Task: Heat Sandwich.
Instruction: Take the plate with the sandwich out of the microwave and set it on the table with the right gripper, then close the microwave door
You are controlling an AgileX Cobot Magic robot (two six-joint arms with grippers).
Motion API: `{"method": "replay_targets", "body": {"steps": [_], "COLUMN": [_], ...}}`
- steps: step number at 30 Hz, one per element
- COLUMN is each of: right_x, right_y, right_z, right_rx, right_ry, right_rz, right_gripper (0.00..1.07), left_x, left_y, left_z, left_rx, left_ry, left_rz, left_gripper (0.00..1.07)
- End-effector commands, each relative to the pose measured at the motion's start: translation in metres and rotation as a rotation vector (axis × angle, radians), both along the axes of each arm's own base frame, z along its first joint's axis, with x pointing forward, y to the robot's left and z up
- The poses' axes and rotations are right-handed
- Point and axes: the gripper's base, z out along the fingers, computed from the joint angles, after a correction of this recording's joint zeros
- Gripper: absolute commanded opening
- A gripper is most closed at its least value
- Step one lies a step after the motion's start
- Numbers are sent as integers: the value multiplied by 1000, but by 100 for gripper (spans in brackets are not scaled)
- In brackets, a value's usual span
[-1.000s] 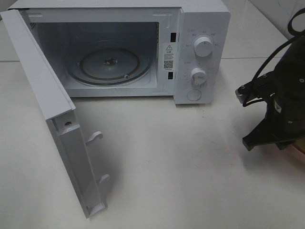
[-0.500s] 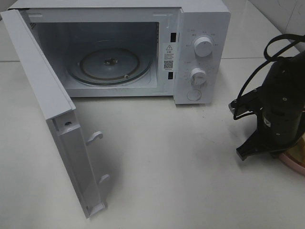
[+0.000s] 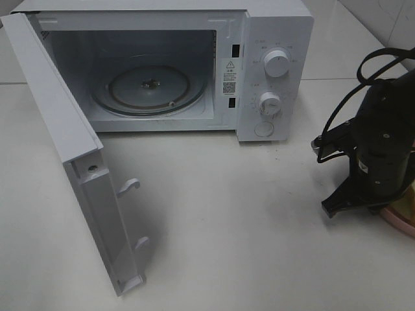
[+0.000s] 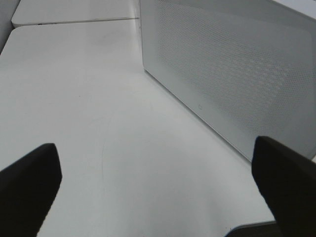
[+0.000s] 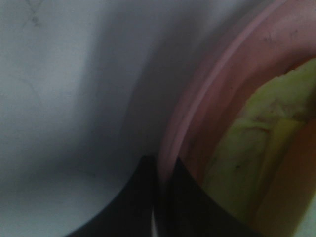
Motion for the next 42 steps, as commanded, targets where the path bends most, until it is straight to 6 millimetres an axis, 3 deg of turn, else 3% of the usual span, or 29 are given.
{"method": "replay_targets", "body": {"steps": [1, 4, 8, 9, 11, 13, 14, 15, 18, 28, 42], "right_x": [1, 0, 0, 0, -1, -2, -2, -3, -6, -15, -44], "right_y": [-2, -2, -2, -2, -2, -2, -2, -2, 1, 5, 1], "right_z": [-1, -1, -1, -1, -1, 2, 2, 3, 12, 40, 104], "right_rx": [-5, -8, -3, -3, -7, -4, -4, 1, 39, 113, 205], "right_ry": [2, 4, 7, 7, 12, 18, 18, 19, 34, 41, -17], "right_rz": [-2, -3, -13, -13, -20, -23, -23, -22, -6, 17, 18], "right_gripper": [7, 10, 27, 27, 43, 54, 54, 65, 78, 78, 77], "left_x": [-3, -3, -3, -3, -3, -3, -3, -3, -3, -3, -3], "left_y": [0, 0, 0, 0, 0, 0, 0, 0, 0, 0, 0], "left_z": [0, 0, 0, 0, 0, 0, 0, 0, 0, 0, 0], "left_rx": [-6, -6, -6, -6, -6, -6, -6, -6, -6, -6, -6], "left_ry": [-35, -35, -35, -35, -35, -35, -35, -35, -35, -35, -35], "left_rz": [7, 7, 7, 7, 7, 7, 7, 7, 7, 7, 7], "left_gripper": [104, 104, 104, 104, 104, 104, 104, 104, 104, 104, 104]}}
